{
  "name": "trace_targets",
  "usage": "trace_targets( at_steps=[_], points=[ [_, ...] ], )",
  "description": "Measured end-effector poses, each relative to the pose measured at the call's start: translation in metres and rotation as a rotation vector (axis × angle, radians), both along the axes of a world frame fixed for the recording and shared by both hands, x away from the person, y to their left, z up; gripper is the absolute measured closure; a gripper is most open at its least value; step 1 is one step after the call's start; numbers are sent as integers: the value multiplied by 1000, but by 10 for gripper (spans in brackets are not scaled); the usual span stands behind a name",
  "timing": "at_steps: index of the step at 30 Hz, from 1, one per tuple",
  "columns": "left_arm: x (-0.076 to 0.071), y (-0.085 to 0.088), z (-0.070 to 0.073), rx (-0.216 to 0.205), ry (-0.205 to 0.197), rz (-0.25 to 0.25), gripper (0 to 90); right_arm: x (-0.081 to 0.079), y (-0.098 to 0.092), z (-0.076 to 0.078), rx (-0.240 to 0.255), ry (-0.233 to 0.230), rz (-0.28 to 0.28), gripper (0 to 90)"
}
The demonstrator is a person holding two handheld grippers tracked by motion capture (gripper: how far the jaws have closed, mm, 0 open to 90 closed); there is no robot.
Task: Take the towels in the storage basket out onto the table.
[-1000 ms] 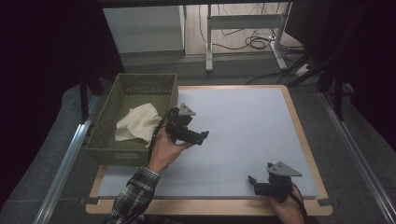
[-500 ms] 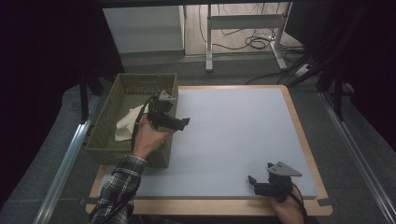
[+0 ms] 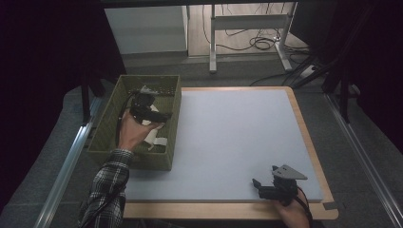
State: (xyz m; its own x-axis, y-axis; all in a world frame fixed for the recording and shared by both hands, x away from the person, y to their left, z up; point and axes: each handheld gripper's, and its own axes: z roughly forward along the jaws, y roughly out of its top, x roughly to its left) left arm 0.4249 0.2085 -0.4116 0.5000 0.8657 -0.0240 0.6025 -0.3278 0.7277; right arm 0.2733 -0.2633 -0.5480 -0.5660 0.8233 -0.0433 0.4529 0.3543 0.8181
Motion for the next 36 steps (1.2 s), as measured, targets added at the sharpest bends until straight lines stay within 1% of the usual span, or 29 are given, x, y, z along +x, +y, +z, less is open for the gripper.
trace_targets(
  at_steps=[4, 9, 10, 15, 18, 22, 26, 28, 29, 30, 31, 32, 35, 36],
  points=[
    [6, 14, -7, 12, 20, 17, 38, 0, 0, 0, 0, 0, 0, 71],
    [16, 27, -18, 28, 69, 36, 53, 0, 0, 0, 0, 0, 1, 71],
    [18, 29, -20, 34, 76, 41, 56, 0, 0, 0, 0, 0, 1, 71],
    [28, 36, -33, 54, 134, 60, 61, 0, 0, 0, 0, 0, 1, 71],
    [33, 39, -41, 82, 175, 68, 64, 0, 0, 0, 0, 0, 2, 71],
    [43, 44, -55, 120, 272, 89, 67, 0, 0, 0, 0, 0, 2, 71],
    [51, 47, -66, 169, 345, 119, 67, 0, 0, 0, 0, 0, 2, 71],
    [56, 49, -71, 176, 375, 144, 68, 0, 0, 0, 0, 0, 3, 71],
    [56, 49, -71, 176, 375, 144, 69, 0, 0, 0, 0, 0, 3, 71],
    [57, 50, -73, 178, 383, 153, 69, 0, 0, 0, 0, 0, 3, 71],
    [61, 51, -77, 204, 411, 161, 71, 0, 0, 0, 0, 0, 3, 71],
    [63, 51, -78, 222, 422, 166, 72, 0, 0, 0, 0, 0, 3, 71],
    [68, 52, -82, 241, 452, 182, 94, 0, 0, 0, 0, 0, 3, 71],
    [68, 52, -82, 241, 452, 182, 110, 0, 0, 0, 0, 0, 3, 71]
  ],
)
